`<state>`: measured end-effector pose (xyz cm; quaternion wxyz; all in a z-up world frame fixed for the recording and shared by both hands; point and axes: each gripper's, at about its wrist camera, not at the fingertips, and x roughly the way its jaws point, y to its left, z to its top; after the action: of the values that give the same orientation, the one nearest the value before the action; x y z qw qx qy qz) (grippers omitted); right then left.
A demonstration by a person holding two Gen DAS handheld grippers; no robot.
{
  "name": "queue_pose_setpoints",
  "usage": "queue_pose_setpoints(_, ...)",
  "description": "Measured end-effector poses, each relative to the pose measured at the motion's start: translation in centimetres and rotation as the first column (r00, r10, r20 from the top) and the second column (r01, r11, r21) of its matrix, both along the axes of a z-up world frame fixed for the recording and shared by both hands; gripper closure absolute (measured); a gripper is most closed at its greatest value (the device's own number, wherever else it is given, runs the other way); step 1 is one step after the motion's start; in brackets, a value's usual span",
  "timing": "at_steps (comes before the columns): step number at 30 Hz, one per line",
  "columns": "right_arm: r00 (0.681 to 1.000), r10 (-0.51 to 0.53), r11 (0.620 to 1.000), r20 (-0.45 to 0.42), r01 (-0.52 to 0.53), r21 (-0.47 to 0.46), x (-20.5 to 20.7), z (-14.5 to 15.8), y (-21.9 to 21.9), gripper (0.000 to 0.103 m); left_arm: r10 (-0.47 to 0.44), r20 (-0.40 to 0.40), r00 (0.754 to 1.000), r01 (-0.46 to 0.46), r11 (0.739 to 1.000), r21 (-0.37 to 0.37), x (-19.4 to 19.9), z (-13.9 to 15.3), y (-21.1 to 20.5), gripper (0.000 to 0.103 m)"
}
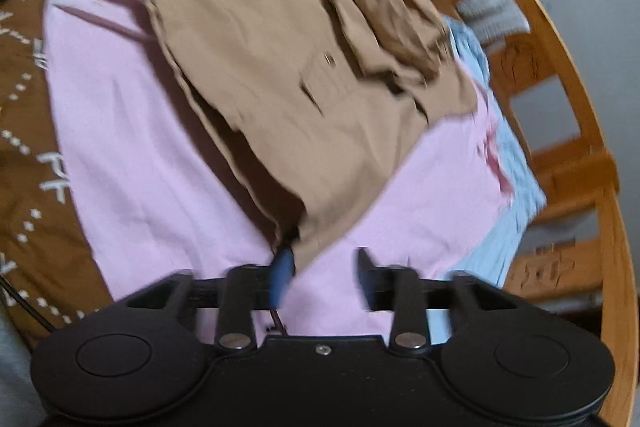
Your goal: Fold large clothes
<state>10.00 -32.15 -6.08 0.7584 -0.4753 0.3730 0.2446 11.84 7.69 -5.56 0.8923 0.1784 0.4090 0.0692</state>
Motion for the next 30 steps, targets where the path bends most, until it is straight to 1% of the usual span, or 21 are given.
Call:
queue_pose_setpoints(1, 1.0, 0.031, 1.0, 0.003, -0.031, -0.001, -0.1, -0.1, 0.4, 0.04, 0.0, 0.001, 1.0, 0.0, 1.0, 0.001, 0.0, 0.0, 0.0, 0.097)
queue_pose_setpoints(2, 0.998, 0.061, 0.998, 0.003, -0.061, -0.004, -0.1, -0.3, 0.9, 0.036, 0.0, 0.002, 1.0, 0.0, 1.0, 0.002, 0.0, 0.0, 0.0, 0.097)
queue_pose_setpoints(3, 0.996, 0.089, 0.996, 0.002, -0.089, -0.014, -0.2, -0.7, 1.6, 0.034, 0.001, 0.003, 1.0, -0.001, 1.0, 0.001, -0.1, 0.0, 0.0, 0.097)
queue_pose_setpoints(5, 0.991, 0.131, 0.99, 0.03, -0.13, -0.049, -0.2, -1.9, 2.7, 0.027, 0.001, 0.003, 1.0, -0.001, 1.0, 0.0, -0.2, 0.0, 0.0, 0.097)
queue_pose_setpoints(7, 0.983, 0.174, 0.981, 0.065, -0.168, -0.092, 0.0, -3.3, 3.6, 0.028, -0.003, 0.003, 1.0, 0.003, 1.0, 0.003, -0.3, 0.0, 0.0, 0.097)
queue_pose_setpoints(9, 0.979, 0.184, 0.975, 0.089, -0.171, -0.14, 0.4, -4.5, 4.1, 0.036, -0.005, 0.004, 1.0, 0.005, 1.0, 0.003, -0.3, -0.1, 0.1, 0.097)
queue_pose_setpoints(11, 0.979, 0.175, 0.975, 0.108, -0.156, -0.159, 0.9, -5.2, 3.8, 0.061, -0.01, 0.004, 1.0, 0.01, 1.0, 0.005, -0.4, -0.1, 0.0, 0.097)
queue_pose_setpoints(12, 0.98, 0.164, 0.976, 0.111, -0.145, -0.163, 1.1, -5.3, 3.5, 0.064, -0.015, 0.005, 1.0, 0.015, 1.0, 0.012, -0.5, -0.2, 0.0, 0.097)
queue_pose_setpoints(14, 0.98, 0.161, 0.975, 0.116, -0.139, -0.175, 1.0, -5.4, 2.8, 0.079, -0.033, 0.01, 0.999, 0.033, 0.999, 0.04, -0.9, -0.6, -0.2, 0.097)
queue_pose_setpoints(15, 0.977, 0.172, 0.971, 0.126, -0.147, -0.191, 0.7, -5.5, 2.6, 0.082, -0.04, 0.012, 0.999, 0.039, 0.998, 0.054, -1.0, -0.9, -0.3, 0.097)
queue_pose_setpoints(16, 0.973, 0.191, 0.963, 0.132, -0.16, -0.215, 0.3, -5.7, 2.6, 0.087, -0.046, 0.012, 0.999, 0.045, 0.997, 0.067, -1.2, -1.3, -0.4, 0.097)
queue_pose_setpoints(19, 0.968, 0.215, 0.95, 0.132, -0.176, -0.257, 0.1, -6.5, 2.3, 0.087, -0.054, 0.018, 0.998, 0.053, 0.995, 0.084, -2.1, -2.3, -0.7, 0.098)
queue_pose_setpoints(22, 0.972, 0.197, 0.956, 0.132, -0.16, -0.248, 0.3, -6.4, 2.3, 0.098, -0.065, 0.03, 0.997, 0.062, 0.994, 0.091, -2.9, -2.4, -1.0, 0.099)
queue_pose_setpoints(25, 0.969, 0.155, 0.974, 0.193, -0.118, -0.193, 0.3, -4.3, 2.3, 0.101, -0.072, 0.078, 0.994, 0.067, 0.996, 0.062, -3.5, -0.8, -0.9, 0.099)
queue_pose_setpoints(28, 0.959, 0.104, 0.99, 0.262, -0.073, -0.123, 0.3, -0.9, 2.1, 0.101, -0.078, 0.123, 0.989, 0.075, 0.997, 0.032, -4.3, 1.4, -1.1, 0.099)
queue_pose_setpoints(30, 0.957, 0.067, 0.996, 0.284, -0.045, -0.08, 0.0, 1.4, 2.0, 0.101, -0.085, 0.136, 0.987, 0.083, 0.996, 0.015, -4.9, 2.9, -1.1, 0.099)
